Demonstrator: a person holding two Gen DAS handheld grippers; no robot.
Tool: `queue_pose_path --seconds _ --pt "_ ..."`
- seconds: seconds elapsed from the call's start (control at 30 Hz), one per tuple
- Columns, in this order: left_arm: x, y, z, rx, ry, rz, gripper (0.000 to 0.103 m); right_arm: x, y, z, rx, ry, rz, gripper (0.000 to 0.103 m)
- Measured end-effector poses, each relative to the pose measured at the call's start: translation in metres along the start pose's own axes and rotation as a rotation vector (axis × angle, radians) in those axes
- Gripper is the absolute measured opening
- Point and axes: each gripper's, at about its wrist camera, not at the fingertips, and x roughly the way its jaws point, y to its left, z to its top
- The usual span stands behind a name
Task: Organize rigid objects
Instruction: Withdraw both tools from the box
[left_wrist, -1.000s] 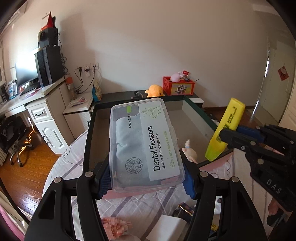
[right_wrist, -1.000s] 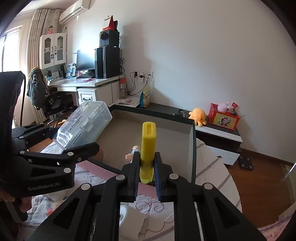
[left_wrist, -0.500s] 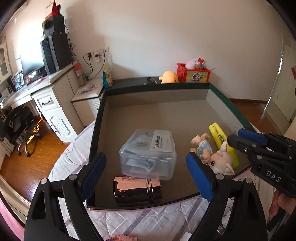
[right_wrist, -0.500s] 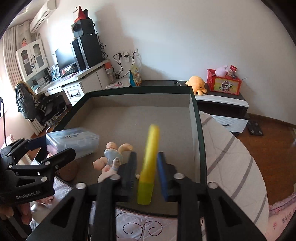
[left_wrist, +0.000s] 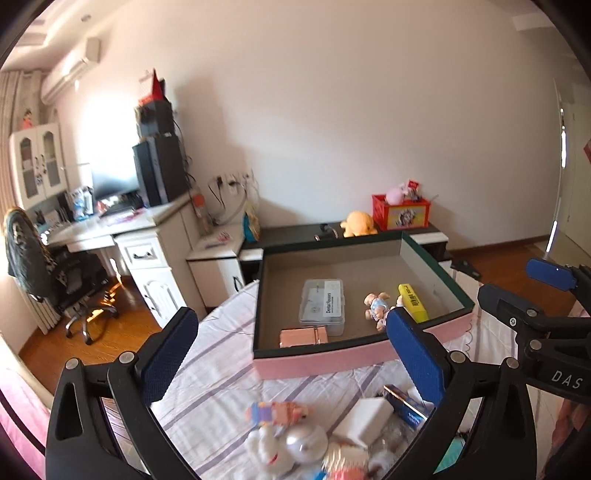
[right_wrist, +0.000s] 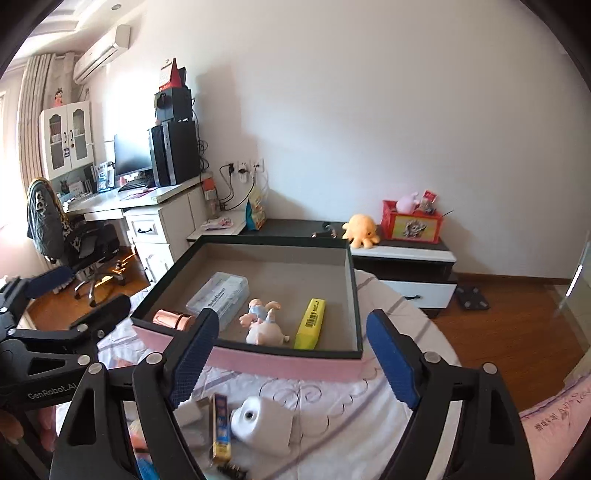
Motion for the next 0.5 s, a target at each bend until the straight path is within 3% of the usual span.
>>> queue_pose_path --seconds 0.17,0.27,0.5 --pt "-0.059 0.01 -0.009 -0.039 -0.063 -0.008 0.103 -0.057 0.015 -0.01 -0.004 -0.068 -0.022 0.091" --pt "-0.091 0.018 -0.017 -0.056 -0.104 0.0 0.103 -0.089 0.023 -0.017 -0.018 -0.099 -0.064 0.103" --pt "-0.15 0.03 -0.027 -0.081 -0.18 -0.012 0.103 -0.146 0.036 -0.03 -0.027 -0.157 -0.07 0.103"
